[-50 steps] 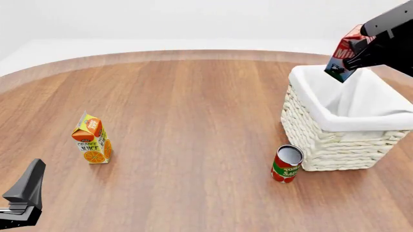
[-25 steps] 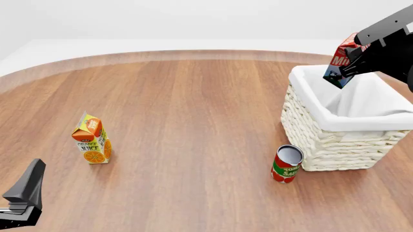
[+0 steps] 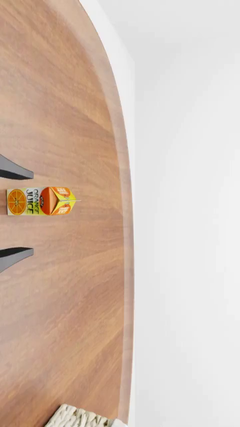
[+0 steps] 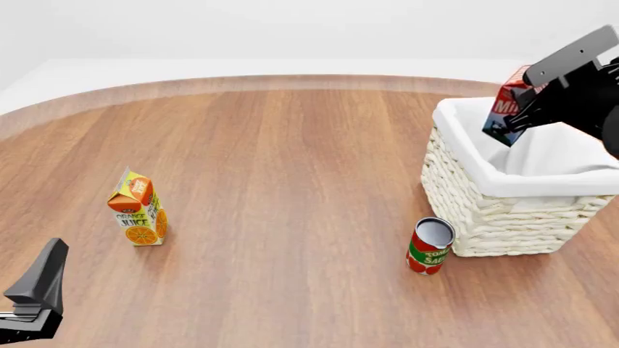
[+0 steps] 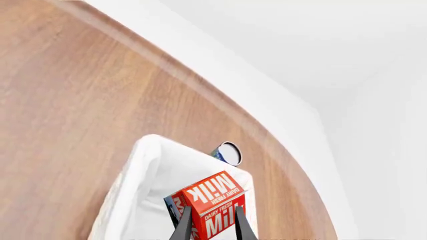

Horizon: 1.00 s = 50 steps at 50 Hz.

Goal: Pick the milk and place it in the basket.

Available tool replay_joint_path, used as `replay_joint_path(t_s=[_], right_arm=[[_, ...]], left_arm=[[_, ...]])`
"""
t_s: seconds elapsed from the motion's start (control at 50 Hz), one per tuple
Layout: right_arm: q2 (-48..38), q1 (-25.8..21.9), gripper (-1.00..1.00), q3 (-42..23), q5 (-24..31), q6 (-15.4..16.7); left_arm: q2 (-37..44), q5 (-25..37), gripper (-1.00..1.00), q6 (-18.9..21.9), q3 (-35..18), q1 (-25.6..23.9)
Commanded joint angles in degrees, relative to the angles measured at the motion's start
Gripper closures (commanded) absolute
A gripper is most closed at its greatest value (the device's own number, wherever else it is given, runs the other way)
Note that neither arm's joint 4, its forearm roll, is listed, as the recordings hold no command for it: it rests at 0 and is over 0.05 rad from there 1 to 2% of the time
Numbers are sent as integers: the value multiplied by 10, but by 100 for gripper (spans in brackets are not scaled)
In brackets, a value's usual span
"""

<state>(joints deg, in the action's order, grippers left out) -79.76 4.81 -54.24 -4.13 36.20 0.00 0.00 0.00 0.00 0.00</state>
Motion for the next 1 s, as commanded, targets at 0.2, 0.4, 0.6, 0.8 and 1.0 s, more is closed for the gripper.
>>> replay_joint_path(t_s=[0.2,0.4,0.6,0.8,1.0], right_arm=[[1,-1,100,12,-21,9],[-4,-5,100,12,-20,14],[-15,-11,100,10,-25,23],[-29,-16,100,13,-36,29],[-37,-15,100,17,-43,36]], left_arm=[[0,0,-100,0,0,0],[0,0,-100,0,0,0],[0,0,-100,0,0,0],[0,0,-100,0,0,0],[0,0,-100,0,0,0]])
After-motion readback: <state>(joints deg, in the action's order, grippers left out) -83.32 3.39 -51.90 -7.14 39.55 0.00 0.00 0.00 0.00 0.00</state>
